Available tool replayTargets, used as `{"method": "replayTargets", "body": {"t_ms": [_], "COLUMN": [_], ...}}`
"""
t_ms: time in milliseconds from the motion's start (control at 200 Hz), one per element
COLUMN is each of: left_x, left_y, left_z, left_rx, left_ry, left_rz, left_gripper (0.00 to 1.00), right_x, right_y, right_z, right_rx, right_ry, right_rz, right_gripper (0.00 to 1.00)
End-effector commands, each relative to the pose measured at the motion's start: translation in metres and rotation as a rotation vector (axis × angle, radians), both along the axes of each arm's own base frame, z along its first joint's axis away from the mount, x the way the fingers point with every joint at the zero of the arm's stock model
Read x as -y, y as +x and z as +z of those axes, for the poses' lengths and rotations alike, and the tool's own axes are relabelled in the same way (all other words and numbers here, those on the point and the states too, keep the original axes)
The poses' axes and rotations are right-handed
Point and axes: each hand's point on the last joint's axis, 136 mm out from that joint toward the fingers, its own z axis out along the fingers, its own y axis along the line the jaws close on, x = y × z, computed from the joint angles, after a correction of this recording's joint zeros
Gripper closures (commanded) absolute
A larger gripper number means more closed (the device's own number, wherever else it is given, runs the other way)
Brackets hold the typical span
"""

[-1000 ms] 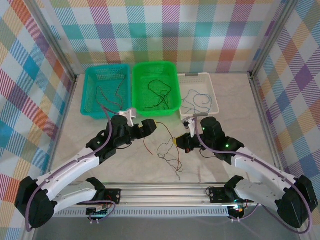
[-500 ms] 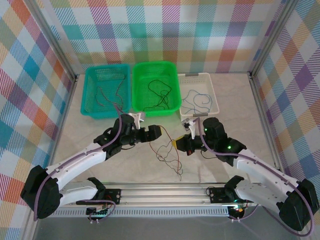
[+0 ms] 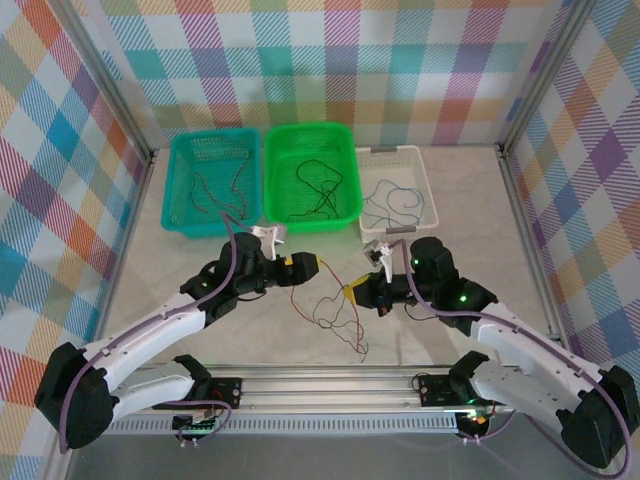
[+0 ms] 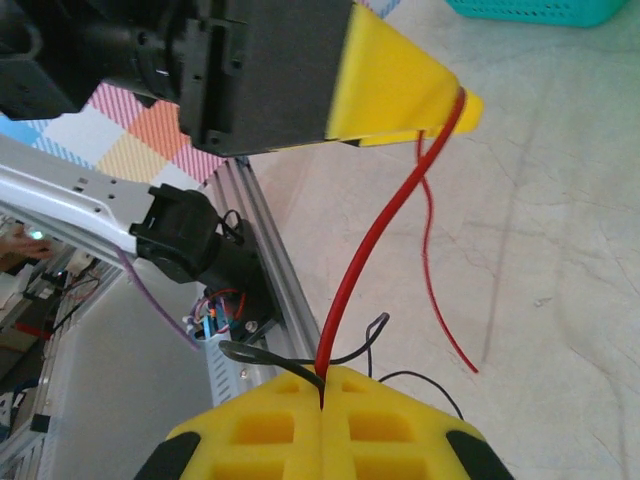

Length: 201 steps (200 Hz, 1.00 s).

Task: Untangle the cables
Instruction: Untie the cable.

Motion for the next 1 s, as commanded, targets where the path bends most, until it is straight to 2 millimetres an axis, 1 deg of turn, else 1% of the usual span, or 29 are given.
{"method": "replayTargets", "body": {"t_ms": [0,175,270,360,460,515,640,705,830,1000], "left_x": [0.007,0.012,0.016,0.020,0.025,0.028,0.030,0.029,0.027,0.026], "left_y": [-0.009,-0.016,-0.022,-0.029,-0.042,-0.050,-0.061,-0.061,-0.059,-0.058], "left_z": [0.005,0.013,0.017,0.021,0.031,0.034,0.040,0.041,0.046,0.050], "left_rx": [0.041,0.061,0.071,0.077,0.095,0.107,0.134,0.143,0.166,0.183], "left_ry": [-0.028,-0.079,-0.113,-0.150,-0.207,-0.222,-0.225,-0.221,-0.222,-0.222], "left_rz": [-0.065,-0.111,-0.149,-0.188,-0.253,-0.283,-0.317,-0.313,-0.303,-0.291], "left_gripper": [0.22,0.34,0.35,0.33,0.32,0.34,0.51,0.61,0.77,0.93], "right_x": [-0.002,-0.005,-0.005,-0.004,-0.002,-0.001,0.002,0.003,0.003,0.004], "right_y": [-0.013,-0.019,-0.020,-0.021,-0.018,-0.016,-0.010,-0.009,-0.007,-0.004], "right_z": [0.008,0.013,0.017,0.019,0.019,0.019,0.022,0.023,0.022,0.016], "right_rx": [0.027,0.010,0.017,0.014,0.011,0.004,-0.003,-0.005,-0.018,-0.029], "right_ry": [0.042,0.071,0.086,0.097,0.100,0.106,0.125,0.127,0.119,0.105], "right_rz": [0.076,0.117,0.122,0.133,0.127,0.124,0.112,0.110,0.107,0.089], "right_gripper": [1.00,1.00,1.00,1.00,1.00,1.00,1.00,1.00,1.00,1.00]}}
